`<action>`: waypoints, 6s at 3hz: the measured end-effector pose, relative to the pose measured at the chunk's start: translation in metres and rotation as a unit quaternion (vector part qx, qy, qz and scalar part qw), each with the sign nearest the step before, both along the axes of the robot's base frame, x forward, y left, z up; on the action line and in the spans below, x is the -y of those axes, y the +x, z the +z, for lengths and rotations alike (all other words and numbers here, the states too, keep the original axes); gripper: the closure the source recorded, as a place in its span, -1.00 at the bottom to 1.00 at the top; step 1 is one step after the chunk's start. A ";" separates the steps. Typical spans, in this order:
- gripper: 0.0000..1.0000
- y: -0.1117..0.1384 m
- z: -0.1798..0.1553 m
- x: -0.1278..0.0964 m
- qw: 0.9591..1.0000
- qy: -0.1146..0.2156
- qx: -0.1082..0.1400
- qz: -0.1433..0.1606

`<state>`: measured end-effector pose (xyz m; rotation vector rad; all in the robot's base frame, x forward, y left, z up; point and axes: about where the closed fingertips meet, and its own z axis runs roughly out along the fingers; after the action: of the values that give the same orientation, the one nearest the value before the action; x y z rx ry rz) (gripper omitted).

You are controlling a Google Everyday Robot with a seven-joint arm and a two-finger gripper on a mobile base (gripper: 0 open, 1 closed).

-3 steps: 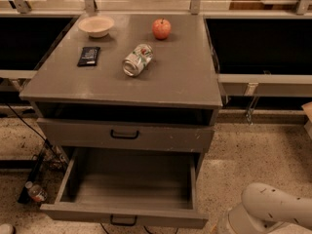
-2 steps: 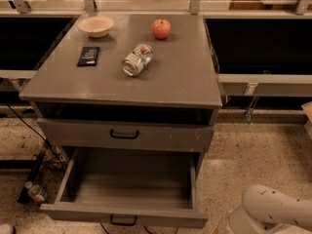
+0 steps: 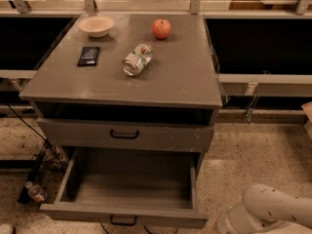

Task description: Close middle drawer

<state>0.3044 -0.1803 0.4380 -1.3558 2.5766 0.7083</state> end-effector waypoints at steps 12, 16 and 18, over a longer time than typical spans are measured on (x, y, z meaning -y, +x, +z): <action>-0.44 0.075 -0.006 -0.034 0.993 0.053 0.069 -0.079; -0.61 0.075 -0.006 -0.034 0.993 0.053 0.069 -0.079; 0.47 0.075 -0.006 -0.034 0.993 0.053 0.069 -0.079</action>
Offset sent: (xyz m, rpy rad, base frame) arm 0.0202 -0.0006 -0.0006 0.0107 -0.0302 -0.0484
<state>0.3796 -0.1464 0.4321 -1.1128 2.4665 0.6879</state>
